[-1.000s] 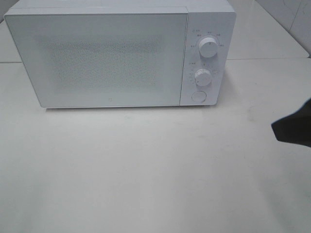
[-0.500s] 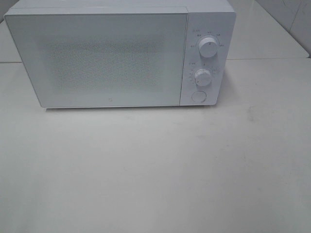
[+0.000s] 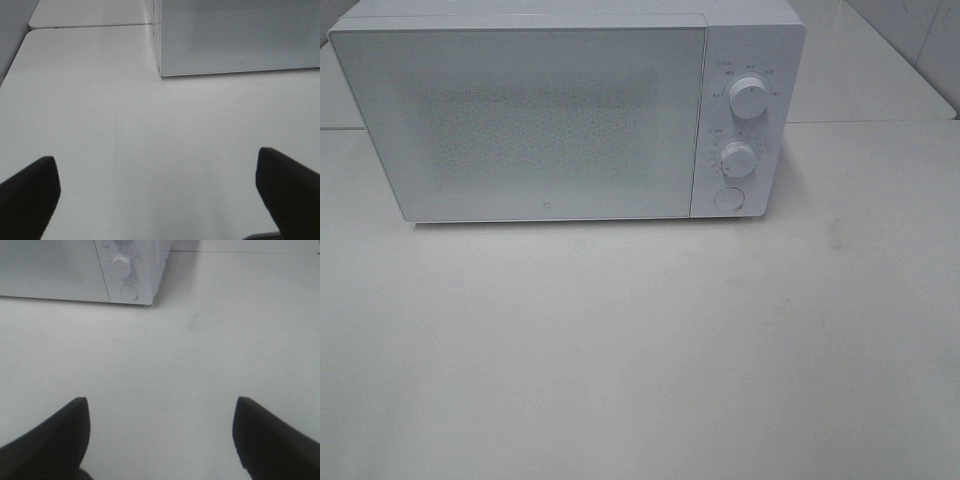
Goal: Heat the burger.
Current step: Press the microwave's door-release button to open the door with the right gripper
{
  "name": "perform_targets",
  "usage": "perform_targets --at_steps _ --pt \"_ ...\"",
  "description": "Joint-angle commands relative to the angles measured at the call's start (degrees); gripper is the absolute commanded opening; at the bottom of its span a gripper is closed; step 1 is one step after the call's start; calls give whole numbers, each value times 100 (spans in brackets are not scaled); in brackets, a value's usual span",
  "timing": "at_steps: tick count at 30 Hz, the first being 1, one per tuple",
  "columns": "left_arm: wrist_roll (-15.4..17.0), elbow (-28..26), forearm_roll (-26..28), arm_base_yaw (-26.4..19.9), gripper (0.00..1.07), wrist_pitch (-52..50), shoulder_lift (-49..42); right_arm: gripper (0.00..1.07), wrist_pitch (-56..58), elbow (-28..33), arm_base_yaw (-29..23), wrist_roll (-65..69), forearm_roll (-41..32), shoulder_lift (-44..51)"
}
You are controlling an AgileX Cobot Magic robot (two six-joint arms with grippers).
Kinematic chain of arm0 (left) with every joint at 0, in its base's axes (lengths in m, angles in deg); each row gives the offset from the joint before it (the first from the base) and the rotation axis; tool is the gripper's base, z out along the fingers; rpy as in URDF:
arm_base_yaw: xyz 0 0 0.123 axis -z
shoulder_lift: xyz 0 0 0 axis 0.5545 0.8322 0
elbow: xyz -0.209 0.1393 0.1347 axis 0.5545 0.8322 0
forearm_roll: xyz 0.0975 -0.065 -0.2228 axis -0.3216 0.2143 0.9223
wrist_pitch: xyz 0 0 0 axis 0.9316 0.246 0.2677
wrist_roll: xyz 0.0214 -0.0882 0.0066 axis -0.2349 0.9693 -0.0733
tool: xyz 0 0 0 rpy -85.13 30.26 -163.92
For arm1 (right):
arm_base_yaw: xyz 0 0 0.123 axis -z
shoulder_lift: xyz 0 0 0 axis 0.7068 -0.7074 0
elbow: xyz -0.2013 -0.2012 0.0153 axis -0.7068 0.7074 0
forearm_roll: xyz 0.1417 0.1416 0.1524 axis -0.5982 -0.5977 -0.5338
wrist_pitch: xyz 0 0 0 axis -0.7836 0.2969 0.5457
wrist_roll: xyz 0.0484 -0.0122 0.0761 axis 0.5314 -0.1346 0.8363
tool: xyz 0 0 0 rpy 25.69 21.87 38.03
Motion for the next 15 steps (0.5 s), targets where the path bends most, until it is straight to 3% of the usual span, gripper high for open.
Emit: perform_targets --at_steps 1,3,15 --pt "-17 17 29 -11 100 -17 -34 76 6 6 252 69 63 212" --pt "-17 17 29 -11 100 -17 -34 76 6 6 447 6 29 229" --pt "-17 17 29 -11 100 -17 -40 76 6 6 453 34 34 229"
